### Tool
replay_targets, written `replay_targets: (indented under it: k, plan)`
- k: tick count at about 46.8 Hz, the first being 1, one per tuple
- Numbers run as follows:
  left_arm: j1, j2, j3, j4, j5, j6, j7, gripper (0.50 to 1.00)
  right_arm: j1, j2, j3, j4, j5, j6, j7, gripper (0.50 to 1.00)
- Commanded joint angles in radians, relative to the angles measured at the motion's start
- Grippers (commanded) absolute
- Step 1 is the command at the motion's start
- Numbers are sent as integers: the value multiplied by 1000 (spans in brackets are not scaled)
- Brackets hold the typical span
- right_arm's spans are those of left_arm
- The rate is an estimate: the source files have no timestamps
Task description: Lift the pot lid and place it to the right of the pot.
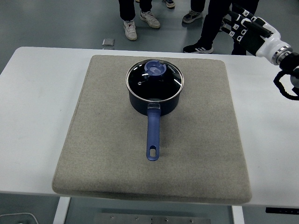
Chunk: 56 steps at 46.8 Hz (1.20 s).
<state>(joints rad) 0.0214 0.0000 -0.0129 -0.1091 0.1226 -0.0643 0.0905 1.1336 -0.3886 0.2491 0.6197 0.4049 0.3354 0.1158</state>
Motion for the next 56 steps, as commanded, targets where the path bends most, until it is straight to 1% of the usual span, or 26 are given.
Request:
replay_targets:
  k: [1,5,19,33,38,40,48,53,56]
  plan:
    - [0,0,-1,0,0,0,0,1000,-2,-4,-2,2,-1,10,-2,907]
    - [0,0,1,0,0,0,0,1000,-3,-6,-4,2,-23,13,-2,907]
    - [0,0,-1,0,0,0,0,1000,12,-10,7,2,-185,22,2,907]
    - [0,0,1,0,0,0,0,1000,57,20,10,17,-316,8,2,905]
    - [0,0,1,0,0,0,0,1000,77,37,9,37,-393,5,2,905]
    - [0,0,-1,0,0,0,0,1000,83,37,9,58,-426,-2,4,905]
    - [0,0,-1,0,0,0,0,1000,104,34,4,158,-584,-72,4,905]
    - [0,0,-1,0,0,0,0,1000,113,36,-1,190,-675,-93,2,905]
    - [0,0,-1,0,0,0,0,1000,136,37,-10,212,-716,-99,2,905]
